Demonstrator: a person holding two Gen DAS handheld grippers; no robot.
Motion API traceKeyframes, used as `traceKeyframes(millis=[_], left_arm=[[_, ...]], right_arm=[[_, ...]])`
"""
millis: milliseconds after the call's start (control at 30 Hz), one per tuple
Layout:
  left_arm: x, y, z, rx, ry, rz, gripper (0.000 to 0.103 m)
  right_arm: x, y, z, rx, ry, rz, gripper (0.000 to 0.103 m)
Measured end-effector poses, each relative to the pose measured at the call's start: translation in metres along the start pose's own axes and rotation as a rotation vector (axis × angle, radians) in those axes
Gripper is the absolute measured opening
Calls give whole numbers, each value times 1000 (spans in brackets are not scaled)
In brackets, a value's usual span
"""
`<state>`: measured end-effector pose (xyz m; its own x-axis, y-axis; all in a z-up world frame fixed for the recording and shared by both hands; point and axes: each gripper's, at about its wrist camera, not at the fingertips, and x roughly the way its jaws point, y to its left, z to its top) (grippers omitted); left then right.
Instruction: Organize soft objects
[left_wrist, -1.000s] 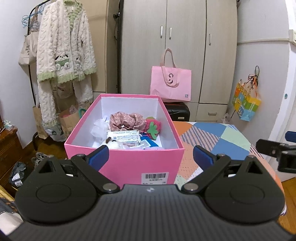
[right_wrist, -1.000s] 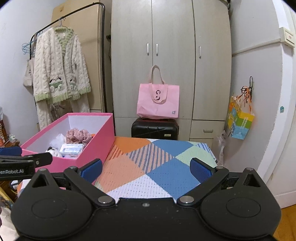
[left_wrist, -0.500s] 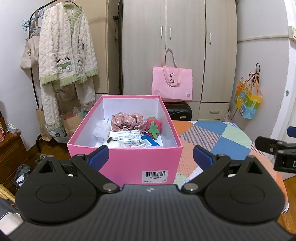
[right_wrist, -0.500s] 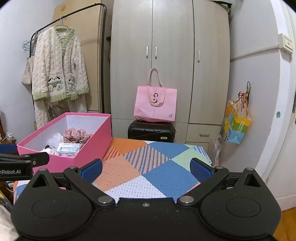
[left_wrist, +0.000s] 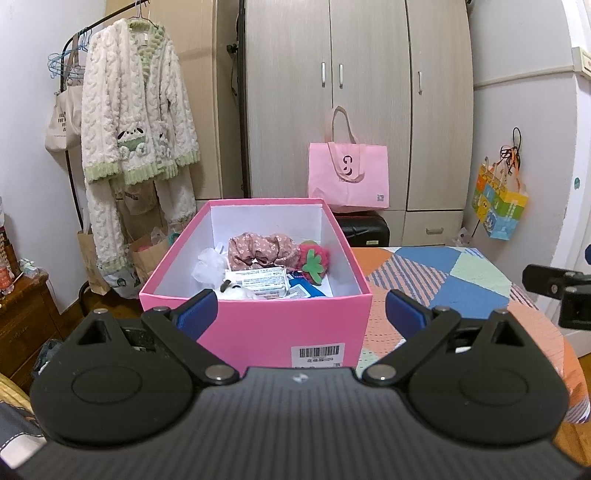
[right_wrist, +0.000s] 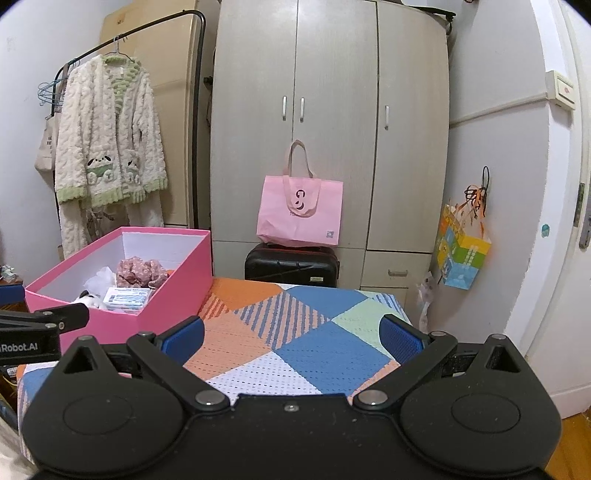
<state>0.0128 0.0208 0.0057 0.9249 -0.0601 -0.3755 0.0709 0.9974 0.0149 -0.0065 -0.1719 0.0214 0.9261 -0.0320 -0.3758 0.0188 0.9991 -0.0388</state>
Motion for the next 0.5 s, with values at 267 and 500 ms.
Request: traceKeyframes(millis=[267, 500], left_arm=[[-3, -1, -1, 18, -18, 0, 99], [-5, 0, -2, 20, -26, 15, 103]], right_arm=[[-3, 2, -2, -16, -13, -12, 102], [-4, 1, -4, -18, -14, -27, 102]])
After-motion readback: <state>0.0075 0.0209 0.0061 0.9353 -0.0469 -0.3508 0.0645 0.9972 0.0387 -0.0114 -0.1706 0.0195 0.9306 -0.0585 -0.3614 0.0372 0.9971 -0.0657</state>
